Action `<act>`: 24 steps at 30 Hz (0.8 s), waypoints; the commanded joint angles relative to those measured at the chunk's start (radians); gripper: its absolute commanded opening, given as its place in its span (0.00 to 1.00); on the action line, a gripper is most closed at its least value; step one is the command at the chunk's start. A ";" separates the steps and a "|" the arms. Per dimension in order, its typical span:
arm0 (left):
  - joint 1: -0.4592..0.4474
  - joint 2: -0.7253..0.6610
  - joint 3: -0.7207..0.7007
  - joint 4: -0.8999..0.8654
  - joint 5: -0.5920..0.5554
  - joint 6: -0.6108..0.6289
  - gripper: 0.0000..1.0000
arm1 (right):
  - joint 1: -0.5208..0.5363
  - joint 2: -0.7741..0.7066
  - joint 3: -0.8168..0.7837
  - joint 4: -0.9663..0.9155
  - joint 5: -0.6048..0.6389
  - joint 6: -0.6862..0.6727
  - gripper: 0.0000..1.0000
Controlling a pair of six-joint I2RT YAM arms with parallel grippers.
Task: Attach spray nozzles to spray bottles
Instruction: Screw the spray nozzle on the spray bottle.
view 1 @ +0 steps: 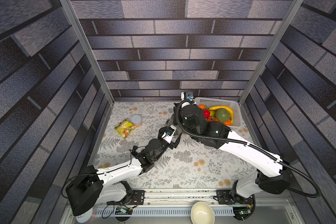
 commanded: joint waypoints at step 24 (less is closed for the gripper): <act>0.047 -0.081 -0.022 0.094 0.100 0.037 0.75 | 0.118 -0.042 0.067 -0.069 -0.047 -0.151 0.54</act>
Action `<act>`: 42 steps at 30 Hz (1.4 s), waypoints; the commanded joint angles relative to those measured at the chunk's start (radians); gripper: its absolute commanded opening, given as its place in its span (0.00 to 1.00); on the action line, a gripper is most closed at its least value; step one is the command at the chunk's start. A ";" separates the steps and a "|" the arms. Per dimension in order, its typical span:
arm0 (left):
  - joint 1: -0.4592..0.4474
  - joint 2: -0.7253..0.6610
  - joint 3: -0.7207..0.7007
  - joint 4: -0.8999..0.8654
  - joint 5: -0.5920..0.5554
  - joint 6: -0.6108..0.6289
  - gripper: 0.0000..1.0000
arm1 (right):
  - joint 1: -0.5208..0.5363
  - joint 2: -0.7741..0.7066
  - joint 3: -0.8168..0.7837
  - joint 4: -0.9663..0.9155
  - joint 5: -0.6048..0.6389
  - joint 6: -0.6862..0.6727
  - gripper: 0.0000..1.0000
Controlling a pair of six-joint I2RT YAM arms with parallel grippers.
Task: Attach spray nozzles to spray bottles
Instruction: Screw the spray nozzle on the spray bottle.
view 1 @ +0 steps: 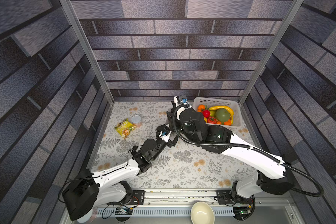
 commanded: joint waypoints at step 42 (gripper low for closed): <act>0.082 -0.101 -0.019 -0.065 0.273 -0.160 0.75 | -0.280 -0.303 -0.233 0.018 -0.816 -0.285 0.36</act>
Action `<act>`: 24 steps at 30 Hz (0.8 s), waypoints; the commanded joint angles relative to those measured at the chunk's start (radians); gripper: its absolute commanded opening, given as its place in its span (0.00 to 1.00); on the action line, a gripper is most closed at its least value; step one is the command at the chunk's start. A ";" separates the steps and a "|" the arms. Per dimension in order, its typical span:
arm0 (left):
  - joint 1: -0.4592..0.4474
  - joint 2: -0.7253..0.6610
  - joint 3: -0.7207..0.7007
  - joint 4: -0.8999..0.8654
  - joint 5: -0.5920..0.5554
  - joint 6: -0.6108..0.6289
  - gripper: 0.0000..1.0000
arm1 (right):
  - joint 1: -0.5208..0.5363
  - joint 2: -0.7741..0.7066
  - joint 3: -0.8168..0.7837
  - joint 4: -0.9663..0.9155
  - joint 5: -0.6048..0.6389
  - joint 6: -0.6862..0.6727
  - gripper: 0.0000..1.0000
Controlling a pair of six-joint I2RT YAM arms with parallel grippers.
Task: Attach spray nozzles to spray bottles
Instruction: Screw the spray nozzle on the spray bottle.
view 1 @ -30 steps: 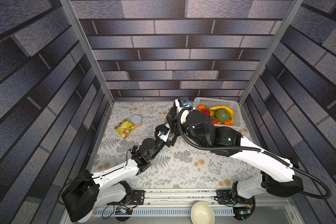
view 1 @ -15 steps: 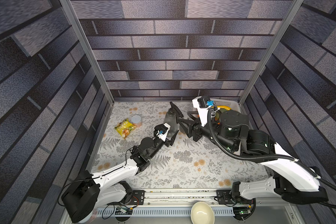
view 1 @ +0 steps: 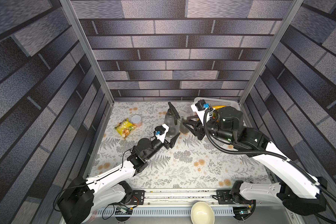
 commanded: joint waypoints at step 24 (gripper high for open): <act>-0.043 0.008 0.031 -0.050 0.043 0.016 0.75 | -0.001 0.140 0.140 0.069 0.062 0.029 0.49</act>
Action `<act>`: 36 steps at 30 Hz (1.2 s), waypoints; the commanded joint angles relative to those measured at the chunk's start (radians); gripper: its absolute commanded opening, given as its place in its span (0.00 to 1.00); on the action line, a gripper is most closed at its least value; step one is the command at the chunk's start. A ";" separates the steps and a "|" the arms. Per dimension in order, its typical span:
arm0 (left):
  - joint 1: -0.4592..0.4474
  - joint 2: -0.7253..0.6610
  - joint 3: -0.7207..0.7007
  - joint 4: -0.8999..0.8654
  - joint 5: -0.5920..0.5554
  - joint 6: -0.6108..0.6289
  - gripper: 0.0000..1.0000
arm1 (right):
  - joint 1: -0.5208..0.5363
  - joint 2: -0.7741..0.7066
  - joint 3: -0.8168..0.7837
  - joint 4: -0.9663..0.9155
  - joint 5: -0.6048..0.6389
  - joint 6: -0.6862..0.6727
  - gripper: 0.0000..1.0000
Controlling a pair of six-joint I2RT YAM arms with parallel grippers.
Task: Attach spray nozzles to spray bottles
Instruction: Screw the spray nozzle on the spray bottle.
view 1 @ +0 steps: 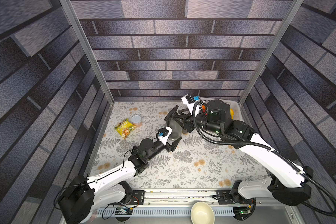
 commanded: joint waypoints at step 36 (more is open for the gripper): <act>-0.018 -0.068 0.048 -0.119 0.157 -0.025 0.75 | -0.108 0.367 0.733 -0.766 -0.354 -0.455 0.59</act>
